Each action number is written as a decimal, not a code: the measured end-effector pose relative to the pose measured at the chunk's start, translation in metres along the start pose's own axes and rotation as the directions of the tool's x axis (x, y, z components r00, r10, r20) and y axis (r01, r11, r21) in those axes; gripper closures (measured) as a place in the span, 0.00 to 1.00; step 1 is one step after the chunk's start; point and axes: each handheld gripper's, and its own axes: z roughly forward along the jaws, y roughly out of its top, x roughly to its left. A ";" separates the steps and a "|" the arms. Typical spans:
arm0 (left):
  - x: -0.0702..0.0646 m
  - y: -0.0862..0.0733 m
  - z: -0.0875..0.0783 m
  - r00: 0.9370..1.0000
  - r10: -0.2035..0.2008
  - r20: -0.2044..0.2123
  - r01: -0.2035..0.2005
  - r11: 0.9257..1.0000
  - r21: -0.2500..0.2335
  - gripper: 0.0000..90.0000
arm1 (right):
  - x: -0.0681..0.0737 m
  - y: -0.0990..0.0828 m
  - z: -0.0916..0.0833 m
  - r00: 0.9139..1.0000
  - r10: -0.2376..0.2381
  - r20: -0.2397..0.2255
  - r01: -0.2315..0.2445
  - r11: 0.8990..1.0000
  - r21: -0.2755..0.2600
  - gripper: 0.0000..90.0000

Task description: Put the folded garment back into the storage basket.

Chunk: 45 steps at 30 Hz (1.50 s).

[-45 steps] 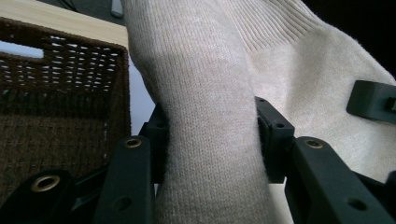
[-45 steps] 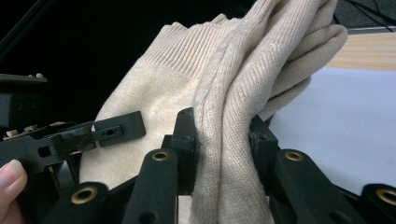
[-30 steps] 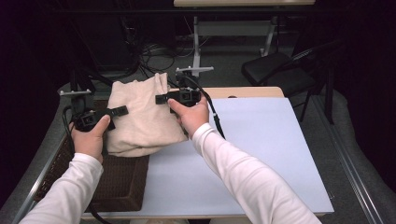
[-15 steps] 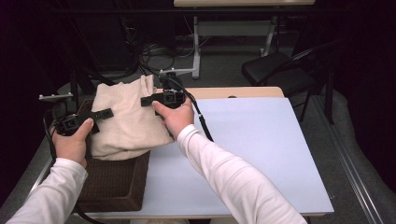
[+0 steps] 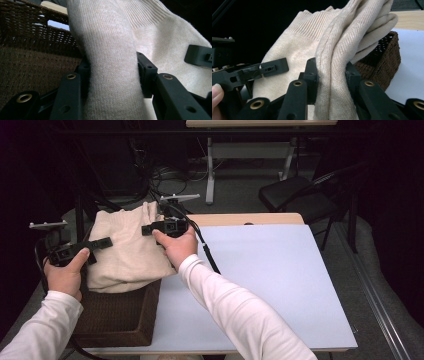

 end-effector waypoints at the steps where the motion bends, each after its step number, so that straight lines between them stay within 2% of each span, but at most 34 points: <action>1: 0.001 0.000 0.000 1.000 -0.003 0.001 0.003 1.000 0.002 0.64 | 0.000 0.000 0.001 1.000 -0.004 0.000 0.004 1.000 0.001 0.78; 22: 0.021 -0.001 -0.001 1.000 -0.005 0.001 0.005 1.000 0.013 0.64 | 0.005 -0.007 0.019 1.000 0.003 0.011 -0.003 1.000 0.012 0.78; 30: 0.036 -0.004 -0.005 1.000 -0.018 -0.018 0.019 1.000 0.019 0.64 | 0.010 -0.013 0.035 1.000 0.010 0.008 -0.010 1.000 0.027 0.78; 36: 0.047 -0.007 -0.007 1.000 -0.014 -0.026 0.014 0.999 0.033 0.64 | 0.013 -0.020 0.046 1.000 0.004 0.008 -0.004 0.999 0.035 0.78; 45: 0.061 -0.016 -0.005 0.999 -0.023 -0.033 0.025 0.999 0.043 0.64 | 0.015 -0.030 0.058 1.000 -0.007 0.020 0.005 0.998 0.056 0.78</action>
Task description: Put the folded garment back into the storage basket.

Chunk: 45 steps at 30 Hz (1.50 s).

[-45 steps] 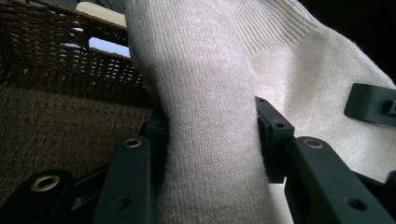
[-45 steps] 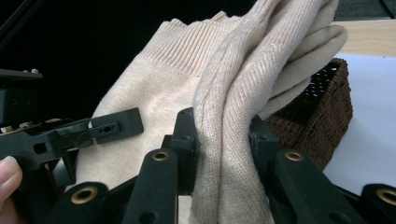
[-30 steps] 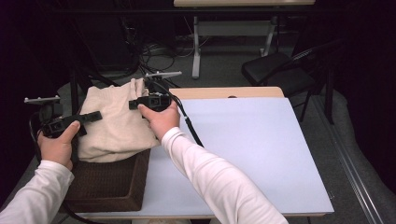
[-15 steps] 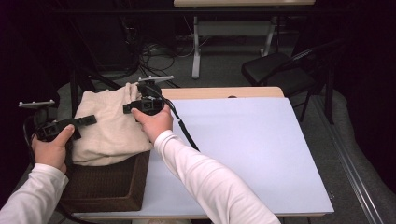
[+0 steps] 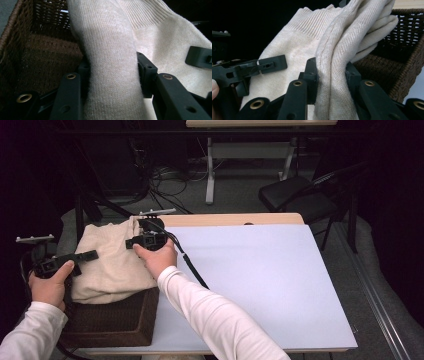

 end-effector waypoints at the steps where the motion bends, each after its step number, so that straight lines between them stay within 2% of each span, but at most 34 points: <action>1: 0.002 -0.001 0.001 1.000 0.001 -0.001 -0.001 1.000 0.003 0.64 | -0.001 -0.001 0.002 1.000 -0.003 -0.001 0.003 1.000 0.001 0.78; 8: 0.011 -0.007 0.002 1.000 -0.006 -0.010 0.006 1.000 0.014 0.64 | -0.005 -0.010 0.012 1.000 0.012 -0.009 -0.012 1.000 0.011 0.78; 19: 0.024 -0.015 0.002 1.000 -0.010 -0.029 0.011 1.000 0.019 0.64 | -0.004 -0.021 0.027 1.000 0.016 -0.011 -0.016 1.000 0.023 0.78; 30: 0.032 -0.022 0.012 0.999 -0.018 -0.041 0.019 0.999 0.033 0.64 | -0.011 -0.028 0.039 1.000 0.019 -0.002 -0.019 0.999 0.043 0.78; 45: 0.035 -0.019 0.015 0.998 0.024 -0.060 -0.022 0.999 0.041 0.64 | -0.014 -0.030 0.046 1.000 0.020 0.008 -0.020 0.999 0.038 0.78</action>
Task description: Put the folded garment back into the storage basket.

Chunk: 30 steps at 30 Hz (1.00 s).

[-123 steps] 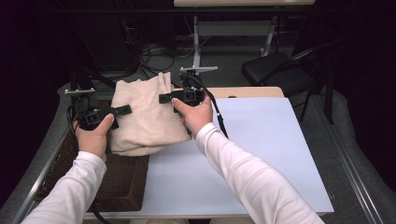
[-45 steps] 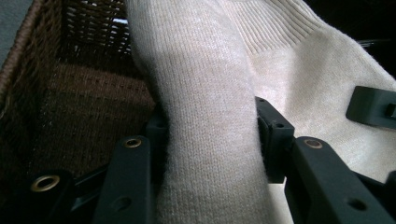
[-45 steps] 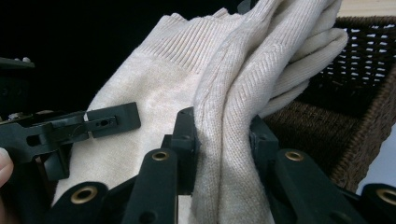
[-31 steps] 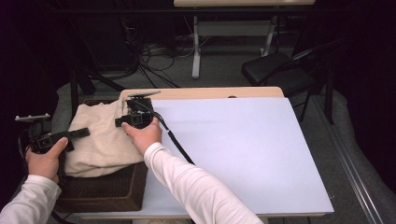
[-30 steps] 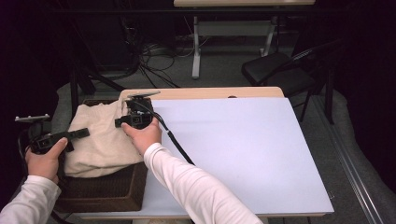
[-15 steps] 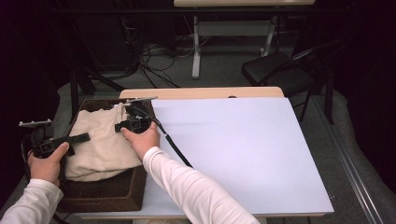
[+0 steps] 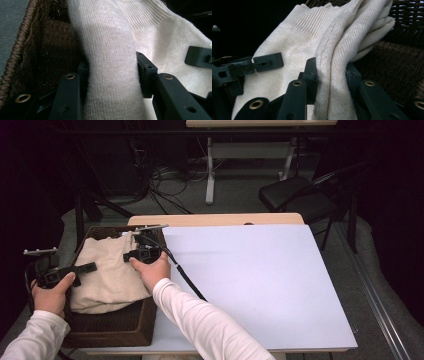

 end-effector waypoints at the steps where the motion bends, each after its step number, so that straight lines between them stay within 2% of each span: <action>1: 0.000 0.001 0.000 1.000 -0.002 -0.002 0.002 1.000 0.003 0.64 | 0.000 0.000 0.001 1.000 0.002 0.001 -0.002 1.000 0.001 0.78; 12: 0.003 0.003 0.004 1.000 0.013 -0.018 -0.013 1.000 0.012 0.63 | -0.003 0.001 0.008 1.000 0.002 0.012 -0.003 1.000 0.013 0.78; 19: 0.003 0.003 0.002 0.999 0.020 -0.029 -0.020 1.000 0.008 0.63 | 0.001 0.002 0.009 0.999 -0.034 0.023 0.034 0.999 0.019 0.77; 21: 0.003 0.004 0.002 0.999 0.019 -0.039 -0.019 1.000 0.006 0.62 | 0.001 0.002 0.010 0.999 -0.032 0.019 0.032 0.999 0.018 0.75; 23: 0.003 0.004 0.002 0.997 0.015 -0.070 -0.015 1.000 -0.002 0.59 | 0.001 0.002 0.011 0.999 -0.033 0.023 0.032 0.999 0.020 0.64; 24: 0.004 0.004 0.003 0.997 0.016 -0.080 -0.016 1.000 -0.006 0.55 | 0.002 0.001 0.012 0.999 -0.038 0.038 0.038 0.999 0.012 0.53; 25: 0.006 0.004 0.004 0.997 0.014 -0.081 -0.013 1.000 0.005 0.46 | 0.002 0.002 0.012 0.997 -0.054 0.055 0.054 0.999 0.003 0.44; 26: 0.007 0.004 0.005 0.997 -0.002 -0.081 0.002 1.000 0.002 0.36 | 0.002 0.003 0.012 0.996 -0.060 0.067 0.060 0.998 0.002 0.37; 27: 0.008 0.003 0.004 0.996 0.004 -0.088 -0.005 1.000 -0.014 0.27 | 0.002 0.004 0.012 0.994 -0.077 0.073 0.079 0.997 -0.015 0.30; 28: 0.007 0.004 0.002 0.996 0.003 -0.091 -0.006 0.999 -0.031 0.24 | 0.001 0.004 0.011 0.994 -0.080 0.077 0.081 0.997 -0.010 0.28; 30: 0.006 0.005 0.000 0.996 0.008 -0.091 -0.010 1.000 -0.027 0.18 | 0.000 0.005 0.011 0.994 -0.087 0.071 0.088 0.996 -0.004 0.22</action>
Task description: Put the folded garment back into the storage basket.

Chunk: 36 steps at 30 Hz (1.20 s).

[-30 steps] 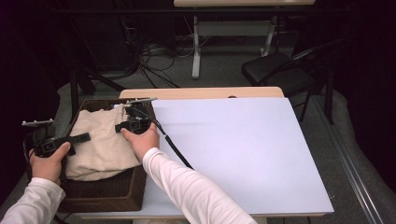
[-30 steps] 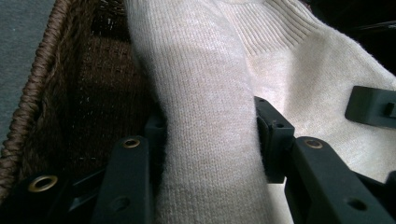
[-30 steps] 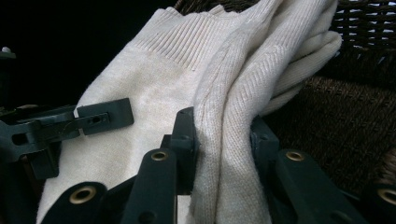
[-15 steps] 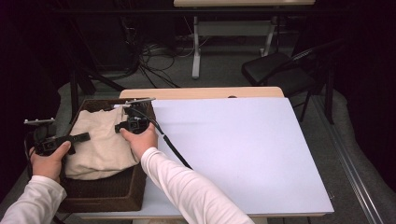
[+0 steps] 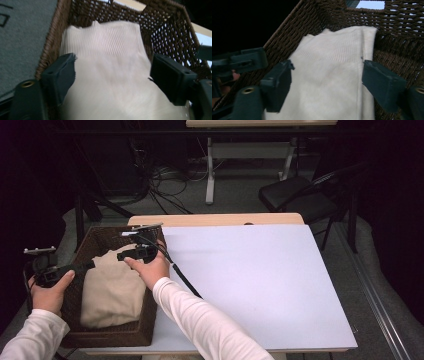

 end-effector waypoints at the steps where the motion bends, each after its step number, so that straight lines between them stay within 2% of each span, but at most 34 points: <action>1: 0.000 0.000 0.000 1.000 0.000 -0.007 0.000 1.000 0.006 0.17 | 0.000 0.000 0.000 1.000 -0.014 0.009 0.014 1.000 0.000 0.21; 3: -0.001 0.000 0.000 1.000 0.000 -0.011 0.000 1.000 0.013 0.16 | 0.000 0.000 -0.001 1.000 -0.028 0.005 0.028 1.000 0.000 0.20; 6: 0.000 -0.001 0.000 1.000 0.009 -0.023 -0.008 1.000 0.009 0.14 | 0.002 0.001 -0.004 1.000 -0.018 -0.018 0.018 1.000 -0.012 0.19; 10: 0.001 -0.003 0.000 1.000 -0.015 -0.010 0.015 1.000 0.004 0.14 | 0.005 0.001 -0.008 0.998 -0.053 -0.031 0.053 0.999 -0.008 0.20; 15: -0.003 -0.005 0.000 1.000 0.025 0.001 -0.025 0.999 0.023 0.18 | 0.005 0.001 -0.012 0.996 -0.083 -0.034 0.083 0.997 0.005 0.17; 17: -0.005 -0.006 0.000 1.000 0.026 0.010 -0.026 0.999 0.018 0.17 | 0.004 0.002 -0.013 0.996 -0.086 -0.033 0.087 0.996 0.015 0.16; 19: -0.008 -0.007 -0.001 0.999 0.028 0.021 -0.028 1.000 0.011 0.17 | 0.002 0.002 -0.013 0.993 -0.109 -0.051 0.111 0.993 0.038 0.13; 23: -0.014 -0.008 -0.004 0.999 0.044 0.031 -0.044 0.999 0.003 0.16 | 0.002 0.001 -0.018 0.982 -0.179 -0.063 0.182 0.982 0.053 0.07; 25: -0.017 -0.008 -0.006 0.998 0.049 0.035 -0.049 0.999 0.002 0.13 | 0.003 0.001 -0.024 0.979 -0.191 -0.070 0.195 0.979 0.054 0.04; 30: -0.028 -0.010 -0.008 0.997 0.076 0.025 -0.076 0.997 -0.012 0.01 | 0.004 0.000 -0.042 0.964 -0.258 -0.066 0.261 0.964 0.049 0.00; 33: -0.034 -0.011 -0.008 0.995 0.091 0.040 -0.091 0.996 0.003 0.01 | 0.002 -0.002 -0.055 0.953 -0.303 -0.026 0.304 0.951 0.047 0.00; 36: -0.049 -0.014 -0.008 0.992 0.120 0.049 -0.120 0.993 0.005 0.01 | -0.003 -0.004 -0.068 0.940 -0.341 0.009 0.340 0.939 0.048 0.00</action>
